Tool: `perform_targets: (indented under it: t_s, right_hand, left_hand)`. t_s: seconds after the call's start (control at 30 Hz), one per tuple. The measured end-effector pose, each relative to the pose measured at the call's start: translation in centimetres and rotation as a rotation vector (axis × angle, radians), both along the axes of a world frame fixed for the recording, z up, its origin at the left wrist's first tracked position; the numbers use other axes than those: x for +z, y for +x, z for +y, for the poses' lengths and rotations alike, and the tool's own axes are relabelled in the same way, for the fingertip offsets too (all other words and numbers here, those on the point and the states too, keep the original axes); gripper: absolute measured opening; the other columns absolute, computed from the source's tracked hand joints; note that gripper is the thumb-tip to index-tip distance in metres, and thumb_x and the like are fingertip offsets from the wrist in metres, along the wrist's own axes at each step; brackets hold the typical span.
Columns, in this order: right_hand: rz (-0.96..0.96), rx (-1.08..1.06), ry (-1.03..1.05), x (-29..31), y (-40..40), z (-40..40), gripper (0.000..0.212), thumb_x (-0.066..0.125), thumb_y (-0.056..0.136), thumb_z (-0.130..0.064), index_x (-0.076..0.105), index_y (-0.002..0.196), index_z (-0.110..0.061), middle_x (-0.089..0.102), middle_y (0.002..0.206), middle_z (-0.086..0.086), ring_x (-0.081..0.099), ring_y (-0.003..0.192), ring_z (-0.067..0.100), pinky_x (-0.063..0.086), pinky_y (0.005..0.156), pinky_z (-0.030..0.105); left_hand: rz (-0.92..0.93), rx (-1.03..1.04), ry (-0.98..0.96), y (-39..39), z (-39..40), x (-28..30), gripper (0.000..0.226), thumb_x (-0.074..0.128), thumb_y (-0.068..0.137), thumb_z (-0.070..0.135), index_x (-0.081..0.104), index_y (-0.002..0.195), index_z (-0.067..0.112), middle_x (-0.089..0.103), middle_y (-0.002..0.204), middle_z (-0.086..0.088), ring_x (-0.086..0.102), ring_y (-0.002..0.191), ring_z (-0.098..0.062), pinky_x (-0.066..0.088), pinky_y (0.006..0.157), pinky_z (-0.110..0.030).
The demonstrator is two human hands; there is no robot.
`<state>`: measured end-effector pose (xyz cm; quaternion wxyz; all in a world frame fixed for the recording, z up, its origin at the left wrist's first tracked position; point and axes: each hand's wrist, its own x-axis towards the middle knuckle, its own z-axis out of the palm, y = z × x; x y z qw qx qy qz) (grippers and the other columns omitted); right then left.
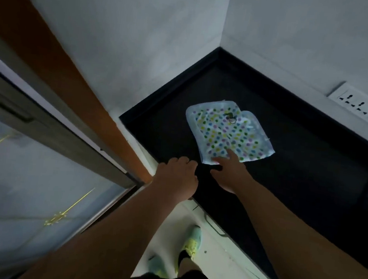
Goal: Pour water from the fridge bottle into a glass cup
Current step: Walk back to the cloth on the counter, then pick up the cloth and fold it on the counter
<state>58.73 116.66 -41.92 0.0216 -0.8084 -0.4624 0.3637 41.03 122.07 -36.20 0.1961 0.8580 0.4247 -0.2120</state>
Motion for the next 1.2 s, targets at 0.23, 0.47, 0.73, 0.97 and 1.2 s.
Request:
perform_targets:
  t_s: [0.23,0.47,0.73,0.97,1.2]
  right_hand:
    - [-0.149,0.037,0.001,-4.3,0.5,3.2,0.042,0.055,0.096,-0.013,0.058,0.137,-0.019,0.058,0.138,0.009,0.055,0.127,0.028,0.047,0.104,0.038]
    - [-0.264,0.088,-0.049,-4.0,1.1,3.7,0.032,0.064,0.095,-0.013,0.066,0.126,-0.023,0.052,0.132,0.005,0.051,0.124,0.027,0.054,0.098,0.041]
    - [-0.097,0.007,0.15,-0.5,-0.9,3.8,0.02,0.047,0.103,-0.006,0.055,0.121,-0.012,0.06,0.116,0.006,0.061,0.106,0.025,0.039,0.084,0.025]
    - [0.257,-0.451,0.521,9.6,-1.7,3.6,0.012,0.048,0.107,-0.021,0.058,0.112,-0.024,0.069,0.101,0.003,0.07,0.088,0.022,0.054,0.073,0.026]
    - [0.363,-0.815,0.733,15.6,-4.4,0.7,0.019,0.056,0.104,-0.017,0.066,0.1,-0.032,0.067,0.097,-0.003,0.071,0.089,0.015,0.065,0.082,0.039]
  left_hand:
    - [0.006,0.034,-0.039,0.8,3.5,-1.9,0.057,0.045,0.104,0.037,0.031,0.159,0.027,0.037,0.162,0.0,0.04,0.144,-0.029,0.039,0.111,-0.05]
    - [0.019,-0.041,-0.1,2.1,5.9,-2.5,0.061,0.047,0.104,0.037,0.028,0.161,0.028,0.033,0.164,0.001,0.038,0.145,-0.029,0.037,0.111,-0.05]
    - [-0.082,-0.112,-0.095,2.3,7.9,-2.5,0.081,0.066,0.094,0.044,0.022,0.161,0.03,0.02,0.167,0.007,0.027,0.152,-0.027,0.039,0.113,-0.051]
    - [-0.298,0.032,-0.197,2.4,10.4,-2.6,0.047,0.074,0.085,0.047,0.064,0.124,0.023,0.066,0.124,-0.001,0.066,0.115,-0.024,0.055,0.098,-0.041]
    - [-0.516,0.168,-0.506,2.6,9.9,2.6,0.022,0.051,0.099,0.033,0.065,0.116,0.033,0.074,0.109,0.001,0.07,0.103,-0.02,0.055,0.095,-0.043]
